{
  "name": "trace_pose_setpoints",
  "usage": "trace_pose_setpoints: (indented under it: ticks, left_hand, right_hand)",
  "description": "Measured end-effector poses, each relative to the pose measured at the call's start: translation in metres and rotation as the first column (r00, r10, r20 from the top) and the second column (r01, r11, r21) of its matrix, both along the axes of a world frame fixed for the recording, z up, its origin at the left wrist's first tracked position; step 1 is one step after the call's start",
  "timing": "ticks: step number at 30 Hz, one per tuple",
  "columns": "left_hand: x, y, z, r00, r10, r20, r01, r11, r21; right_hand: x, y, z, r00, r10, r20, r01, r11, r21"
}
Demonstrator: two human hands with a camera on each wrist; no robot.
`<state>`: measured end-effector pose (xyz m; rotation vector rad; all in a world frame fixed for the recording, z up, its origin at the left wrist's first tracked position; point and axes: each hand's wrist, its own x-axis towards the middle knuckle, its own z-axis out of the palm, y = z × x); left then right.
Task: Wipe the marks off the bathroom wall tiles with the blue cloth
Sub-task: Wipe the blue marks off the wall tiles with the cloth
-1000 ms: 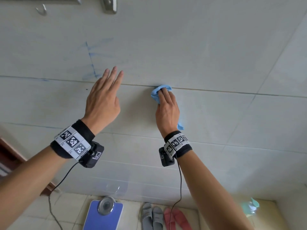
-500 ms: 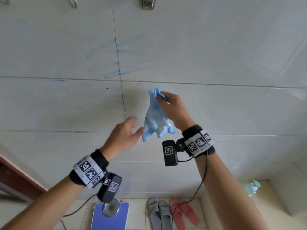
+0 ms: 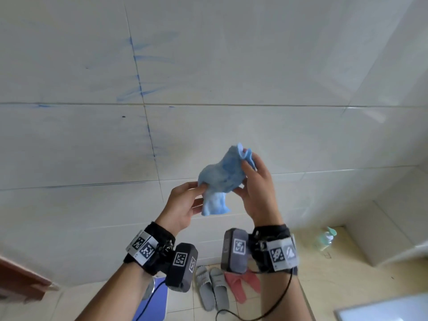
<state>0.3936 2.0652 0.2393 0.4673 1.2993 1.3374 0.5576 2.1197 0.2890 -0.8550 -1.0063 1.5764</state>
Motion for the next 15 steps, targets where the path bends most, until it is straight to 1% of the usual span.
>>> trace_pose_setpoints:
  ticks: [2, 3, 4, 6, 7, 8, 9, 11, 13, 14, 15]
  left_hand:
    - [0.006, 0.008, 0.005, 0.999, 0.049, -0.005, -0.049, 0.999, -0.002]
    - [0.008, 0.013, 0.009, 0.997, 0.077, -0.015, -0.077, 0.997, 0.011]
    - [0.011, 0.017, 0.014, 0.993, 0.116, -0.032, -0.115, 0.993, 0.031]
    - [0.017, 0.027, 0.027, 0.977, 0.196, -0.082, -0.189, 0.978, 0.088]
    - [0.021, 0.032, 0.034, 0.966, 0.219, -0.139, -0.203, 0.971, 0.124]
    - [0.024, 0.038, 0.039, 0.945, 0.229, -0.235, -0.195, 0.968, 0.159]
    - [0.027, 0.044, 0.044, 0.913, 0.221, -0.343, -0.163, 0.968, 0.191]
    - [0.031, 0.055, 0.053, 0.847, 0.168, -0.505, -0.060, 0.973, 0.223]
    - [0.035, 0.065, 0.062, 0.800, 0.097, -0.592, 0.041, 0.976, 0.216]
    - [0.038, 0.070, 0.065, 0.782, 0.056, -0.621, 0.096, 0.973, 0.208]
    - [0.042, 0.073, 0.069, 0.761, 0.001, -0.648, 0.164, 0.967, 0.194]
  right_hand:
    - [0.006, 0.000, -0.020, 0.987, -0.108, 0.115, 0.104, 0.994, 0.040]
    - [0.007, 0.002, -0.028, 0.973, -0.127, 0.190, 0.118, 0.991, 0.055]
    - [0.008, 0.004, -0.034, 0.962, -0.113, 0.249, 0.100, 0.993, 0.063]
    - [0.011, 0.007, -0.036, 0.943, -0.020, 0.331, 0.000, 0.998, 0.057]
    - [0.013, 0.009, -0.034, 0.936, 0.038, 0.349, -0.060, 0.997, 0.052]
    - [0.017, 0.013, -0.033, 0.934, 0.103, 0.341, -0.123, 0.992, 0.039]
    - [0.022, 0.018, -0.032, 0.939, 0.170, 0.297, -0.186, 0.982, 0.025]
    - [0.031, 0.030, -0.034, 0.950, 0.290, 0.117, -0.286, 0.957, -0.045]
    - [0.037, 0.048, -0.038, 0.931, 0.340, -0.133, -0.360, 0.915, -0.183]
    - [0.039, 0.057, -0.041, 0.903, 0.361, -0.232, -0.411, 0.882, -0.229]
    - [0.040, 0.063, -0.044, 0.873, 0.381, -0.305, -0.459, 0.855, -0.243]
